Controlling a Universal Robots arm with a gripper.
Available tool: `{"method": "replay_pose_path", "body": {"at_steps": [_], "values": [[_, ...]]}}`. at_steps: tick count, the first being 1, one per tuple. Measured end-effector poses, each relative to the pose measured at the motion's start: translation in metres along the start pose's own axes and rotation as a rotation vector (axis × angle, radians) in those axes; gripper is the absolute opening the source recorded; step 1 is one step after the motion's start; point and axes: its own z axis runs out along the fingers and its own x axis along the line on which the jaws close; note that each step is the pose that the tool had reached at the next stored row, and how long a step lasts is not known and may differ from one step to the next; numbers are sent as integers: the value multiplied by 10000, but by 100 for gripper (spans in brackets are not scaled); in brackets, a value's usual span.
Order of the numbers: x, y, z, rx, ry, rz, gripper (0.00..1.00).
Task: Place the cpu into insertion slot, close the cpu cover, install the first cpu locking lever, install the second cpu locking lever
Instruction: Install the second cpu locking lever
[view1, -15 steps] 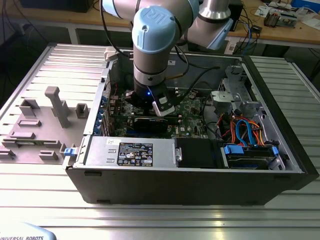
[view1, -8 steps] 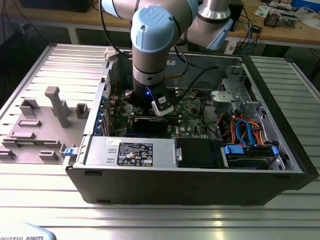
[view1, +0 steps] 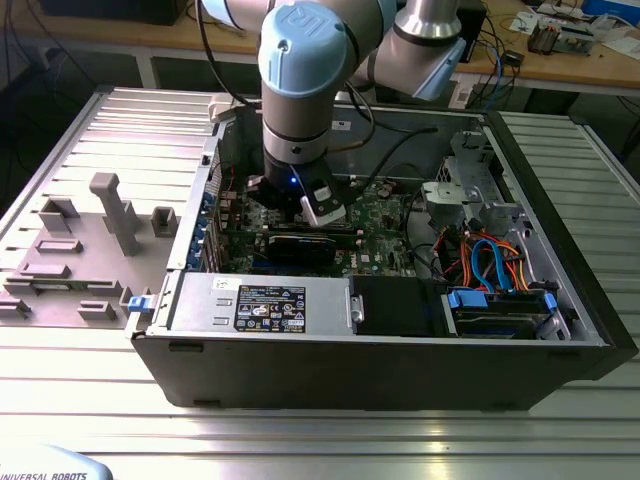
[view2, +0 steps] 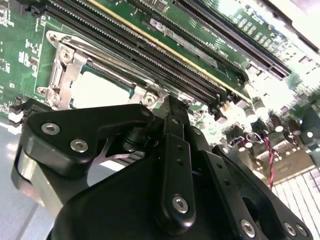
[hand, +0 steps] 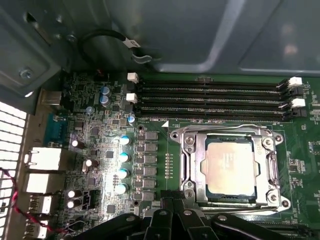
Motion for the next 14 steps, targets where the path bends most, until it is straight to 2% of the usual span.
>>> {"method": "replay_pose_path", "body": {"at_steps": [4,14], "values": [[8,25,-101,1,1,-3,11],[12,28,-115,1,1,-2,11]]}}
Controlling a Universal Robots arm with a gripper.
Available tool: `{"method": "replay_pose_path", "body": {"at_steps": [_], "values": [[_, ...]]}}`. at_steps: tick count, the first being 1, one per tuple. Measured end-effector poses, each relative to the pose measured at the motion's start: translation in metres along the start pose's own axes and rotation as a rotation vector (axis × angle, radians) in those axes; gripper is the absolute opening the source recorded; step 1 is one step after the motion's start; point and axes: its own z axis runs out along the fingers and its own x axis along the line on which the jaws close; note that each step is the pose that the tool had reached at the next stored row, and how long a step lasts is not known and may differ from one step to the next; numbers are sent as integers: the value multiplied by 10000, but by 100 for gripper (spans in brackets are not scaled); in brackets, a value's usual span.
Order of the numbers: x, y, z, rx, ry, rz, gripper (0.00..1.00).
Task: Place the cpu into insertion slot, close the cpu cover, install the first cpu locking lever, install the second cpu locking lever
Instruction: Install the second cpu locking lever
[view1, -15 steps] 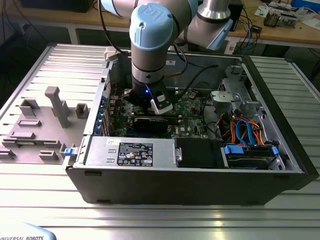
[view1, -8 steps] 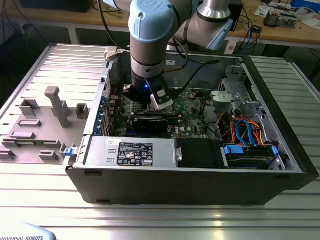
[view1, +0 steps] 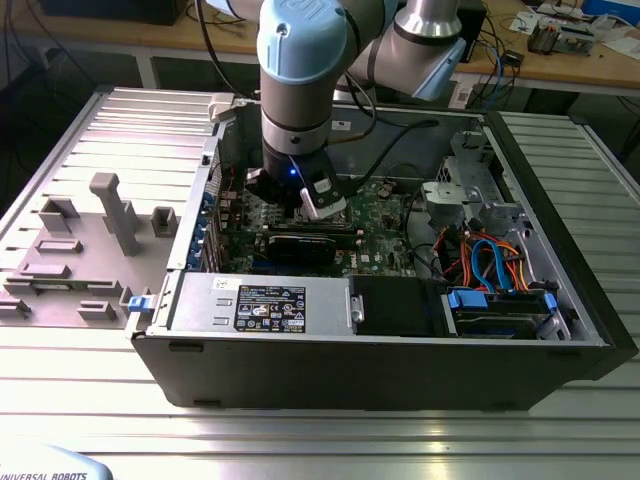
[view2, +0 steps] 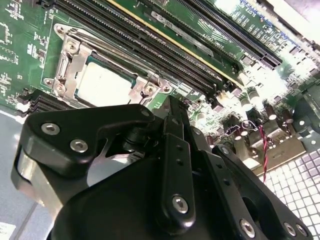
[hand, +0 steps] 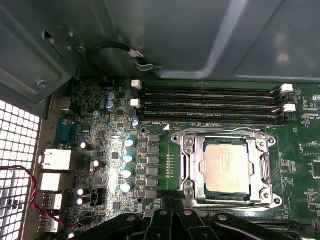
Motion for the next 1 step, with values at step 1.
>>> {"method": "replay_pose_path", "body": {"at_steps": [1], "values": [[0,0,-1,0,1,0,11]]}}
